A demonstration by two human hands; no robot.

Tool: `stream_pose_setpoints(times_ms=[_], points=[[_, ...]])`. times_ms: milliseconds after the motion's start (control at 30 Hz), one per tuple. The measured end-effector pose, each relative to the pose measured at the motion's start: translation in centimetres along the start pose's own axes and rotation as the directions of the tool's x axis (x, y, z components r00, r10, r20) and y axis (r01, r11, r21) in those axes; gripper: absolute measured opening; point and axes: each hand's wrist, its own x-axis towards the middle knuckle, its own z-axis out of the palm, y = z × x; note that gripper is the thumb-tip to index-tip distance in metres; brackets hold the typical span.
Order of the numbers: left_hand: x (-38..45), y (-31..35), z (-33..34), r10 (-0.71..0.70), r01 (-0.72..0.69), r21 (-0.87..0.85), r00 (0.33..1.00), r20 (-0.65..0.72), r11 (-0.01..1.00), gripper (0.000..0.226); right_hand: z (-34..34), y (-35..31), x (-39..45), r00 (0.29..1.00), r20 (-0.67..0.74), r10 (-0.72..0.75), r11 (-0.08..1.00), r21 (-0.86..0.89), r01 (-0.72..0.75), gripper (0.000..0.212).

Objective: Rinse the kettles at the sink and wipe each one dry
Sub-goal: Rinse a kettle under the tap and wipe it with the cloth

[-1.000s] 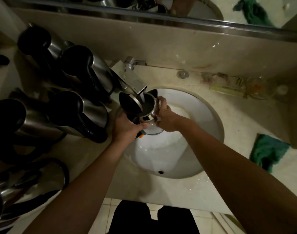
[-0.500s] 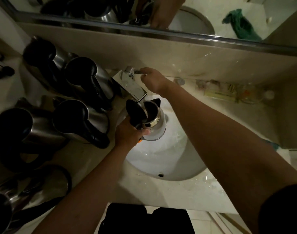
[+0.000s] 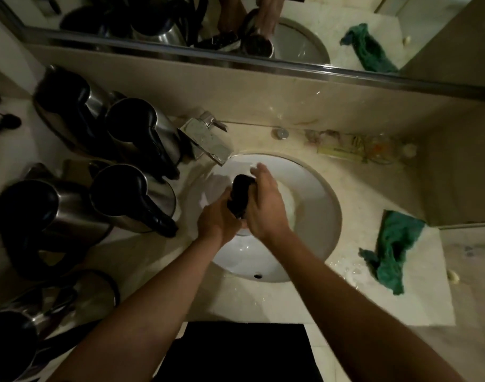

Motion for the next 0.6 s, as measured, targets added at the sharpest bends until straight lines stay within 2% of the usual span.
stream_pose_setpoints(times_ms=[67, 100, 167, 233, 300, 433, 533, 600], points=[[-0.6, 0.2, 0.4, 0.028, -0.028, -0.037, 1.0, -0.005, 0.999, 0.07, 0.9, 1.9, -3.0, 0.988, -0.143, -0.056, 0.989, -0.142, 0.036, 0.049], [-0.9, 0.0, 0.7, 0.031, -0.031, -0.048, 0.999, 0.008, 0.998, 0.073, 1.2, 2.8, -3.8, 0.984, -0.158, -0.083, 0.97, -0.24, 0.044, 0.056], [-1.3, -0.3, 1.0, 0.039, -0.038, -0.047, 0.999, 0.02, 0.998, 0.075, 1.5, 3.8, -4.8, 0.994, -0.062, -0.095, 0.889, -0.455, 0.057, 0.071], [-1.4, -0.5, 1.4, 0.058, -0.057, -0.037, 0.998, 0.033, 0.998, 0.071, 1.6, 4.6, -5.4, 0.999, 0.009, -0.041, 0.806, -0.59, 0.038, 0.079], [-1.4, -0.4, 1.5, 0.069, -0.068, -0.011, 0.997, 0.048, 0.998, 0.068, 1.4, 5.3, -4.9, 0.997, 0.019, 0.07, 0.79, -0.612, -0.044, 0.087], [-1.5, -0.6, 1.6, 0.044, -0.045, 0.024, 0.997, 0.056, 0.999, 0.094, 0.1, 6.5, -3.2, 0.931, 0.136, 0.339, 0.77, -0.609, -0.192, 0.098], [-1.4, -1.0, 1.7, 0.047, -0.048, 0.009, 0.996, 0.073, 0.999, 0.096, -1.8, 8.3, -2.6, 0.884, 0.244, 0.399, 0.842, -0.479, -0.248, 0.094], [-1.3, -1.1, 1.7, 0.038, -0.038, 0.0, 0.996, 0.079, 0.999, 0.094, -3.9, 10.5, -2.5, 0.889, 0.167, 0.427, 0.823, -0.479, -0.305, 0.089]])
